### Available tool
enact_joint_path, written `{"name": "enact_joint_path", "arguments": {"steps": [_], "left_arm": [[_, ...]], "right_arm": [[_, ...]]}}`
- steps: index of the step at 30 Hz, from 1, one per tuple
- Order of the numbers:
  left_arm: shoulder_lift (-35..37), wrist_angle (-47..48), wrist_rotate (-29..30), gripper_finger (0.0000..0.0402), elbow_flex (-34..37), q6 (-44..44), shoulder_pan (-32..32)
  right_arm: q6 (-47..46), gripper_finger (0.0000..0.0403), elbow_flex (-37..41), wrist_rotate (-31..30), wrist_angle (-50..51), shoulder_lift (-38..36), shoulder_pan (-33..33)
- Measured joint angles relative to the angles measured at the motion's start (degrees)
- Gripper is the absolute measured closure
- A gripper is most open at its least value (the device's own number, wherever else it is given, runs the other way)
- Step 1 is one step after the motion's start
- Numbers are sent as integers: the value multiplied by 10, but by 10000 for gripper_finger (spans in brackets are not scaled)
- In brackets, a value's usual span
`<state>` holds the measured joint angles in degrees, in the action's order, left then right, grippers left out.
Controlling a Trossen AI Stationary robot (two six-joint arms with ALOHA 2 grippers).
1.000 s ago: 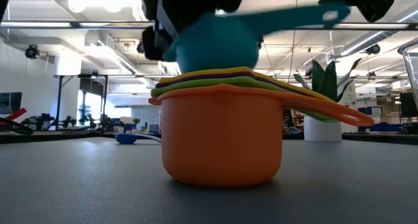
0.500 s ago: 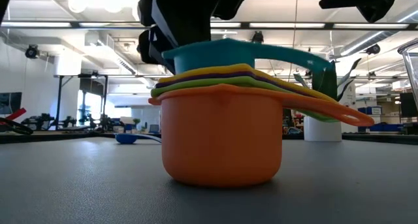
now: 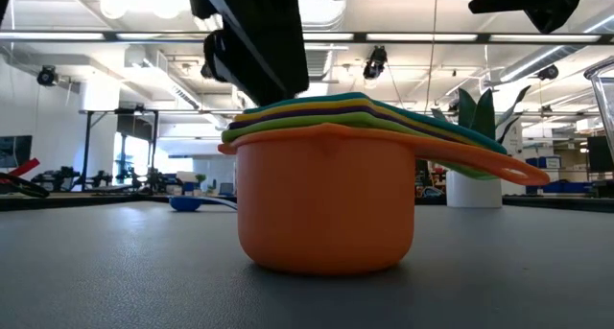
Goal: Nest measuring cups in basket
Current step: Stack the red measuring cup on top of the light blue measuring cup
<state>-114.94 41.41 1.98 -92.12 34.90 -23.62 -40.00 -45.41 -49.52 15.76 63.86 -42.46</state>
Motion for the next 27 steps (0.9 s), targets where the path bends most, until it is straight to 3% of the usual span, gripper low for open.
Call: {"name": "enact_joint_path", "arguments": {"steps": [3,12,18,22,27], "left_arm": [[18,2,16,194,0,-36,-1],[122,4,143,193,21,-108,-6],[246,-8,230,193,133,-142,14],[351,-100,184,194,261,-134,55],[459,-321,124,208,417,-146,75]], "right_arm": [[0,279,0,0,0,0,0],[0,278,4,0,10,0,0],[-5,275,6,0,8,0,0],[0,277,6,1,8,0,8],[14,275,6,12,7,0,47]]}}
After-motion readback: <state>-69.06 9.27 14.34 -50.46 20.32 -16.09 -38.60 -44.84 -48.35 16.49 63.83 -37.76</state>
